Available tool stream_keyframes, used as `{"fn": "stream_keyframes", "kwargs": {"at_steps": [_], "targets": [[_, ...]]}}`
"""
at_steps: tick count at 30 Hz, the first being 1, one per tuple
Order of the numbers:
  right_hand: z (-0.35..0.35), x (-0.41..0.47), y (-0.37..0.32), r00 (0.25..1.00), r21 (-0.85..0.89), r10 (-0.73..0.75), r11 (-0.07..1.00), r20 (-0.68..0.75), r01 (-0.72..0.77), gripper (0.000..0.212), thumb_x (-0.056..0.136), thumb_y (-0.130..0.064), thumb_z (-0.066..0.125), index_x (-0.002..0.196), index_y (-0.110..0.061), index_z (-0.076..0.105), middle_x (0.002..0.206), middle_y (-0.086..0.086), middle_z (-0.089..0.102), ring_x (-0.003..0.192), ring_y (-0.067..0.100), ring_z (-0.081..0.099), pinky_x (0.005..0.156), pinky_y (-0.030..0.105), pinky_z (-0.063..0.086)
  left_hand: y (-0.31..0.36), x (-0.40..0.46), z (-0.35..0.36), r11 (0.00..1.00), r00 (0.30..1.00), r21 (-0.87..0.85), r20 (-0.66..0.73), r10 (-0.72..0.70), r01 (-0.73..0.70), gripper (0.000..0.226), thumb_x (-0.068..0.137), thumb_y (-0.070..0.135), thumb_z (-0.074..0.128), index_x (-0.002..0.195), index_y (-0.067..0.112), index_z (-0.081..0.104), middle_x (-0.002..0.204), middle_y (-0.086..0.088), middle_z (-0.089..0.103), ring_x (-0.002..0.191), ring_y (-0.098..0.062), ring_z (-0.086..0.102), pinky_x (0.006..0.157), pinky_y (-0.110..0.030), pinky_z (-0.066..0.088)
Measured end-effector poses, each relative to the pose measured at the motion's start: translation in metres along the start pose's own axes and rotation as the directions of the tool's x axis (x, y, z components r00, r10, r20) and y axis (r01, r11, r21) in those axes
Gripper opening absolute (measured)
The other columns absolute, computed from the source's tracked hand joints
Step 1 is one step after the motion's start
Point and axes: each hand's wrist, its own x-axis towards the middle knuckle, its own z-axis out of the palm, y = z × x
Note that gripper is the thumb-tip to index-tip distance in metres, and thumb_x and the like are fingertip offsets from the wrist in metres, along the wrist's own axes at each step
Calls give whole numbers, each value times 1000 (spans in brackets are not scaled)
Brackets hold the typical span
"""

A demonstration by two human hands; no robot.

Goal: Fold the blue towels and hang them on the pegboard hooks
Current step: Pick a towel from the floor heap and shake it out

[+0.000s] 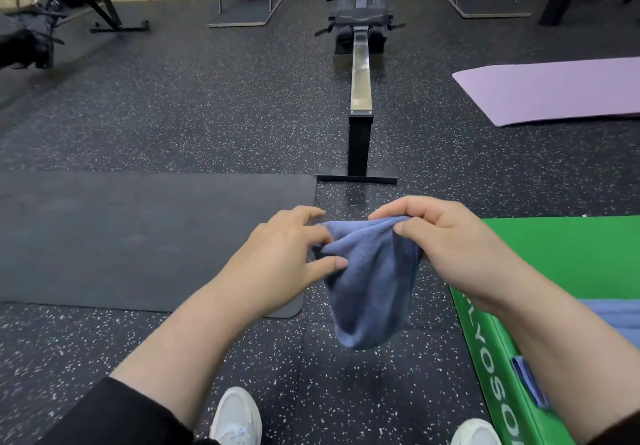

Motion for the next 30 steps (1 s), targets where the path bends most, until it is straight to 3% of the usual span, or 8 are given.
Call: {"fn": "stream_keyframes", "kwargs": {"at_steps": [2, 5, 11, 17, 20, 22, 24, 30], "targets": [[0, 1, 2, 1000, 5, 7, 1000, 11, -7, 39, 92, 0, 49, 94, -28, 77, 84, -8, 75, 75, 3, 60, 73, 30, 44, -2, -2, 0, 996, 997, 77, 52, -48, 44, 38, 90, 62, 56, 120, 39, 65, 155, 10, 39, 138, -16, 37, 112, -43, 35], [0, 1, 4, 1000, -7, 9, 1000, 30, -9, 38, 92, -1, 50, 95, -27, 77, 85, -7, 76, 77, 5, 61, 76, 31, 45, -4, -6, -2, 996, 997, 83, 64, -39, 34, 46, 90, 65, 52, 127, 40, 58, 154, 11, 37, 137, -15, 38, 111, -44, 37], [-4, 3, 5, 999, -90, 10, 996, 45, -6, 34, 94, -2, 51, 98, -25, 76, 88, -13, 76, 78, 0, 62, 79, 29, 46, -6, -7, -9, 982, 998, 175, -3, -66, 66, 45, 87, 72, 36, 89, 33, 58, 112, 14, 56, 104, -14, 54, 90, -41, 47], [-9, 5, 9, 999, -332, -16, 943, 47, 31, 29, 100, -11, 52, 104, -31, 72, 96, -22, 74, 92, -2, 65, 86, 22, 48, -8, -4, -10, 992, 973, 102, -222, -56, 80, 38, 88, 60, 60, 76, 23, 57, 81, 7, 56, 78, -16, 54, 70, -38, 47], [-8, 9, 16, 999, -413, -6, 910, 51, 27, 25, 101, -15, 52, 105, -31, 71, 94, -18, 74, 92, 7, 68, 88, 32, 52, -4, -4, -11, 992, 952, 88, -300, -62, 93, 39, 84, 55, 69, 73, 21, 54, 70, 6, 54, 72, -19, 52, 62, -36, 41], [-7, 10, 19, 999, -424, -33, 905, 26, 41, 24, 101, -15, 52, 104, -29, 71, 81, -25, 71, 75, 0, 65, 72, 23, 50, -2, -4, -11, 992, 938, 65, -336, -84, 112, 42, 82, 54, 73, 71, 20, 51, 61, 9, 49, 66, -20, 49, 56, -33, 34], [-8, 12, 20, 997, -422, -70, 905, -34, 49, 23, 100, -14, 53, 101, -27, 71, 63, -31, 61, 56, -4, 54, 55, 13, 38, -2, -4, -11, 995, 920, 37, -386, -74, 96, 44, 80, 51, 76, 70, 20, 46, 55, 10, 44, 60, -18, 46, 50, -26, 29], [-8, 12, 20, 991, -428, -103, 902, -88, 55, 16, 100, -21, 55, 96, -28, 70, 56, -21, 56, 48, 2, 44, 48, 18, 28, -3, -4, -12, 998, 896, 47, -444, -21, 46, 44, 81, 36, 80, 69, 21, 40, 56, 10, 41, 59, -22, 44, 50, -21, 26]]}}
